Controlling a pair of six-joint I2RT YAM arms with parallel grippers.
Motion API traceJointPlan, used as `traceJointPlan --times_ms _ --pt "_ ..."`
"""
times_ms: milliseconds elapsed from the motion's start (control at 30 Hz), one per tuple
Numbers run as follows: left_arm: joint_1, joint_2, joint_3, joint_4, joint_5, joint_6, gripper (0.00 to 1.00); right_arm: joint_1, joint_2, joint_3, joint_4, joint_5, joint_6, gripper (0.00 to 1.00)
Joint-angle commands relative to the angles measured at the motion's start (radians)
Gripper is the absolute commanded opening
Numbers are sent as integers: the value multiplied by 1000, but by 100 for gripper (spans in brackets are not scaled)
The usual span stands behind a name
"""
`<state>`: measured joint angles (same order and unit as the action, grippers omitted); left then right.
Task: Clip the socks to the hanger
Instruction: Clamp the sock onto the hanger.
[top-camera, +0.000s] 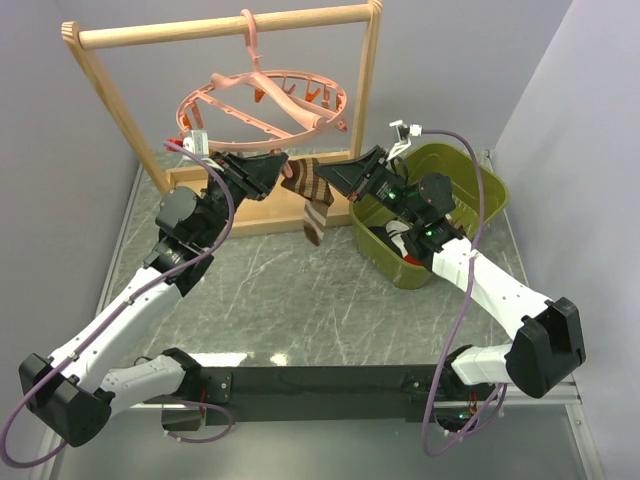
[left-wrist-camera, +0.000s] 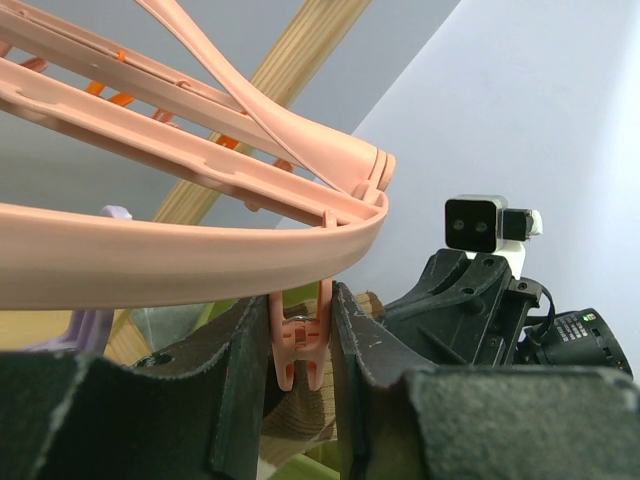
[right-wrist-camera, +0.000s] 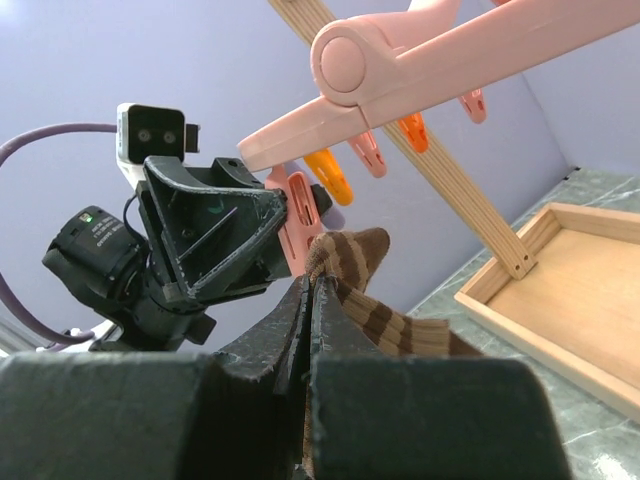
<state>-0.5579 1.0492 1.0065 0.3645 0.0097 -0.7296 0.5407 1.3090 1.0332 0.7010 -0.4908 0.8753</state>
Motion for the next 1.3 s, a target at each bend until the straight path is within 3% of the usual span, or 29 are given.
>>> traceJointPlan --times_ms 0,1267 --pt "-7 -2 24 80 7 -22 18 8 -14 4 81 1 1 0" --pt "-16 -32 -39 186 32 -48 19 10 -17 -47 239 18 91 0"
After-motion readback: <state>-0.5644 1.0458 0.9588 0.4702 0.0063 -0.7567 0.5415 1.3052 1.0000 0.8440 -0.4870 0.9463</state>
